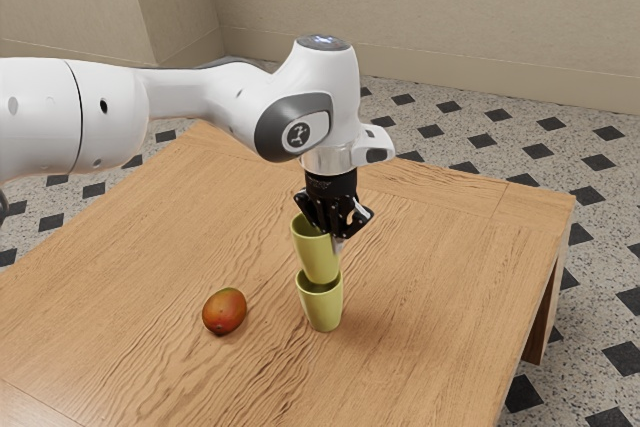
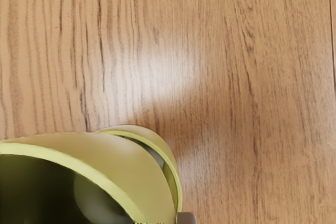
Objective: Place the left cup onto the right cup
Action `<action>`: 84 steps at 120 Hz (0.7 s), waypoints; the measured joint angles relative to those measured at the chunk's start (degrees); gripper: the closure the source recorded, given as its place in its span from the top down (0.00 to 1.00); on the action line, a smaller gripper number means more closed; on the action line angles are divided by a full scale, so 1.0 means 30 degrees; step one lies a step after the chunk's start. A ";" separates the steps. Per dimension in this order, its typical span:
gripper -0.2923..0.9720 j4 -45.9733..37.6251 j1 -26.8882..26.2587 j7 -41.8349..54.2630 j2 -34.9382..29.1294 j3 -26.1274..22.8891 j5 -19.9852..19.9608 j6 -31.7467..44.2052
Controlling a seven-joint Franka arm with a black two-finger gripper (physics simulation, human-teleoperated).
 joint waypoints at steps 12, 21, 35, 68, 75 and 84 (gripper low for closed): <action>0.15 -0.0119 0.0003 -0.0087 -0.0048 0.0003 -0.0028 0.0019; 0.15 -0.0251 0.0003 -0.0148 -0.0122 0.0012 -0.0039 -0.0003; 0.16 -0.0293 0.0004 -0.0222 -0.0144 0.0009 -0.0056 -0.0012; 0.58 0.0184 -0.0119 -0.0273 -0.0779 0.0044 0.0008 -0.0285; 0.62 0.0756 0.0116 -0.0213 -0.1977 0.0215 -0.0034 -0.0971; 0.66 0.3138 0.0637 0.0472 -0.2795 0.0250 -0.0033 -0.2733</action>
